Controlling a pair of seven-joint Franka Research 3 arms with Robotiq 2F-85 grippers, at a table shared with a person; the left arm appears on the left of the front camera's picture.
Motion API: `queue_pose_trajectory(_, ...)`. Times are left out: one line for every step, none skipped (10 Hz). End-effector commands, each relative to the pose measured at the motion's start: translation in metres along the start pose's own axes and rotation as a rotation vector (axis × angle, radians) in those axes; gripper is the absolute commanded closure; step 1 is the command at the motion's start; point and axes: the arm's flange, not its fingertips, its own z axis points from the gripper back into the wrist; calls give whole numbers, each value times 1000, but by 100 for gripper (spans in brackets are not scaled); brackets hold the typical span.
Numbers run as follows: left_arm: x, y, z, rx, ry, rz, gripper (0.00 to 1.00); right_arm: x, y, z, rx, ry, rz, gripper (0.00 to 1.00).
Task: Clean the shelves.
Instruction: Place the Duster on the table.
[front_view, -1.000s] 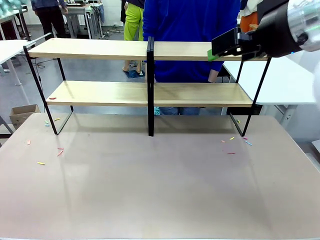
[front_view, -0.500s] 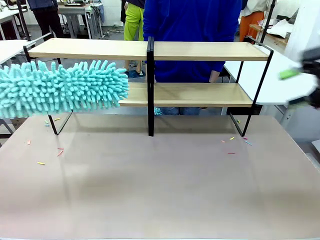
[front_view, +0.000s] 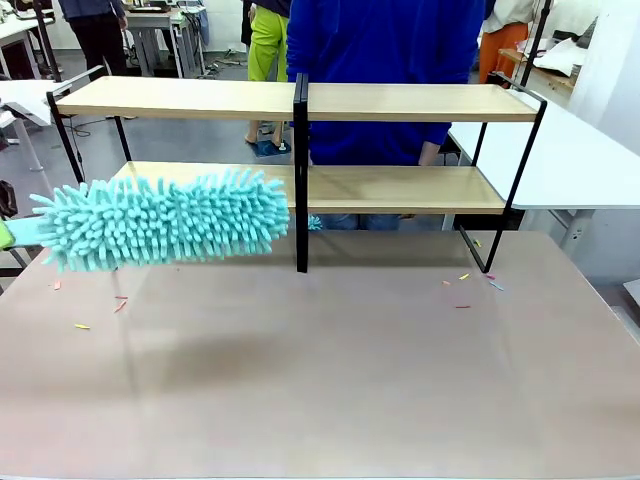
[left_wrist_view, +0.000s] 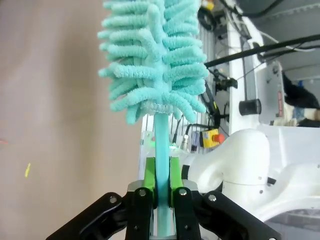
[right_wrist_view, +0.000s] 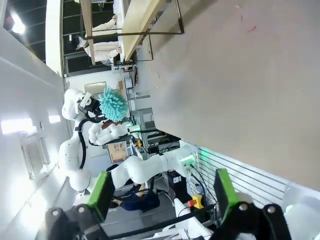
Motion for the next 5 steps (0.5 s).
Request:
queue_pose_trajectory(3,-23,17,28,150,97,87,-12,32,-3,23,26,51,0)
queue_pose_trajectory(0,0,0,0,0,0,87,-12,32,-3,23,26,51,0)
queue_pose_trajectory(0,0,0,0,0,0,87,-12,32,-3,23,26,51,0)
queue_pose_trajectory(4,-5,2,6,66,31,87,-12,32,-3,23,26,51,0)
queue_pose_trajectory(-3,22,-8,25,141,-21,87,-12,32,-3,23,26,51,0)
